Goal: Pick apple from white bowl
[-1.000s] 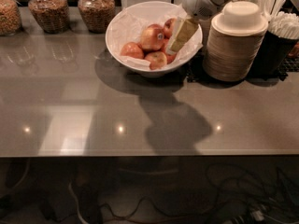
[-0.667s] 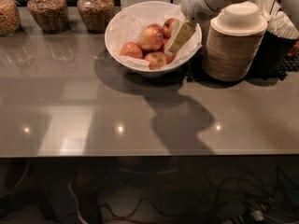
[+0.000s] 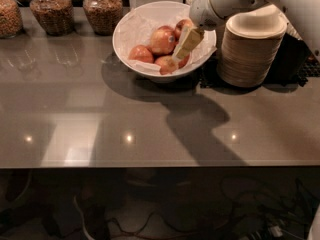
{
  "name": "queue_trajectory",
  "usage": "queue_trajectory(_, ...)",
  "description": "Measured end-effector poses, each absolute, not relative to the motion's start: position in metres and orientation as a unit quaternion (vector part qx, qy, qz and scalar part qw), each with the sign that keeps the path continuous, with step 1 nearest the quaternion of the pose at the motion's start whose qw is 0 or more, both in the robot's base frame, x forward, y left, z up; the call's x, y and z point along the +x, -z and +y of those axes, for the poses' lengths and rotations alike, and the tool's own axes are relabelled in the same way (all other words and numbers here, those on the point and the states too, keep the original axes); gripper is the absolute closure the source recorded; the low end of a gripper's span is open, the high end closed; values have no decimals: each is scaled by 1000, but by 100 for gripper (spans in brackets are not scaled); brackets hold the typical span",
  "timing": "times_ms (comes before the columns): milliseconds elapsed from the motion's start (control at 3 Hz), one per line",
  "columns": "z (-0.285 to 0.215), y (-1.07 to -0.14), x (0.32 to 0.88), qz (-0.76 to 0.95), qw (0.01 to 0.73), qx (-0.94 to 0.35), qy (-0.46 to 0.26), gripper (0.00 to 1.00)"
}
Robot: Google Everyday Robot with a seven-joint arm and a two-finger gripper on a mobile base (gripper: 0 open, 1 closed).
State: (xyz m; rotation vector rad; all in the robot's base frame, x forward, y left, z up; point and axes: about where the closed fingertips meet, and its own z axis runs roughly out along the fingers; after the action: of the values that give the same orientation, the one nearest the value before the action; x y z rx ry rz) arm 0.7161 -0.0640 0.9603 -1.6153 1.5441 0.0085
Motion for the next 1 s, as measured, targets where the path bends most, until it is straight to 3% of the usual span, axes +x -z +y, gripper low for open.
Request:
queue_trajectory(333,-57,-949,721,623,436,-649,-18,14)
queue_trajectory(1000,-38,-929,724,621,426,-656,-49,16)
